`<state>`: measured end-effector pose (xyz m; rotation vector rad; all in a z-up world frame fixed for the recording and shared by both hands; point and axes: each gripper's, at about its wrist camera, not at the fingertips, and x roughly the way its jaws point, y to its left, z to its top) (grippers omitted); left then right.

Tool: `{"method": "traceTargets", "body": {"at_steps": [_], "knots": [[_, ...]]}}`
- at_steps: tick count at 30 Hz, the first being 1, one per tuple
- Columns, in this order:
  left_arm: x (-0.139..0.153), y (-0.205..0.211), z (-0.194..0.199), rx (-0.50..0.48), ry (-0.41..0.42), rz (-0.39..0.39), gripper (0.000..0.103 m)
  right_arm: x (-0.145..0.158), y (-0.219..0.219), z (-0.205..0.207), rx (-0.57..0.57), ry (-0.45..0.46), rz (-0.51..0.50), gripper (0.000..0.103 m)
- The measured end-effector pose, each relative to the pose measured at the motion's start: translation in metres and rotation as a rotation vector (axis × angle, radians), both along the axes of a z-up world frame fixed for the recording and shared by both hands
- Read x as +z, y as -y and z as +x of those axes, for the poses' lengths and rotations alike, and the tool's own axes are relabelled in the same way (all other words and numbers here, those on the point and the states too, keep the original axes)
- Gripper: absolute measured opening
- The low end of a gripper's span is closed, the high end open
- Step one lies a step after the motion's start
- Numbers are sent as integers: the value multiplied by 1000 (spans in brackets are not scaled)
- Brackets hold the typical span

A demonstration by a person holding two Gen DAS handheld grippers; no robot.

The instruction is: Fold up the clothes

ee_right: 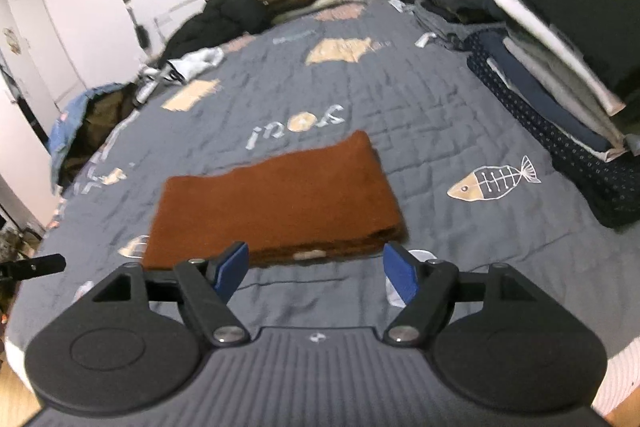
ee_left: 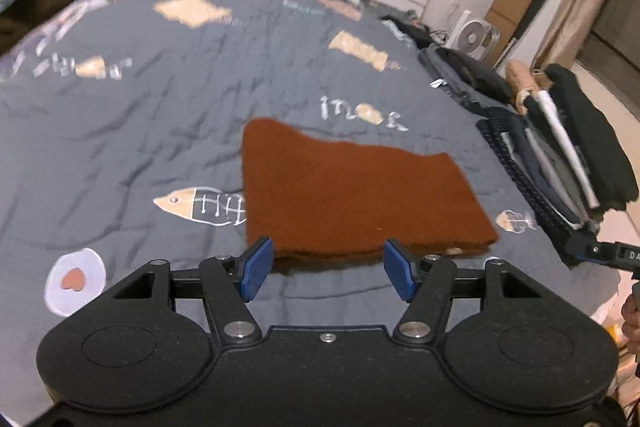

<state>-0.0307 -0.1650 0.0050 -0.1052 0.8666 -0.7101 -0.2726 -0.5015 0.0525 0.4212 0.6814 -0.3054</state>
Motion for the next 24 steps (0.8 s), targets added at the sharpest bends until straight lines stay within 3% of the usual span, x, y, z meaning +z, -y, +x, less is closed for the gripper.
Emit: {"method": "traceTargets", "body": {"at_steps": [6, 13, 23, 24], "knots": [[-68, -11, 77, -47, -172, -134, 60, -42, 29, 43, 22, -12, 58, 73], [-123, -3, 131, -97, -367, -163, 60, -75, 55, 97, 62, -52, 107, 73], [-143, 34, 148, -133, -522, -174, 60, -74, 76, 137, 113, -179, 164, 73], [-143, 37, 148, -125, -527, -178, 53, -73, 83, 141, 108, -190, 166, 73]]}}
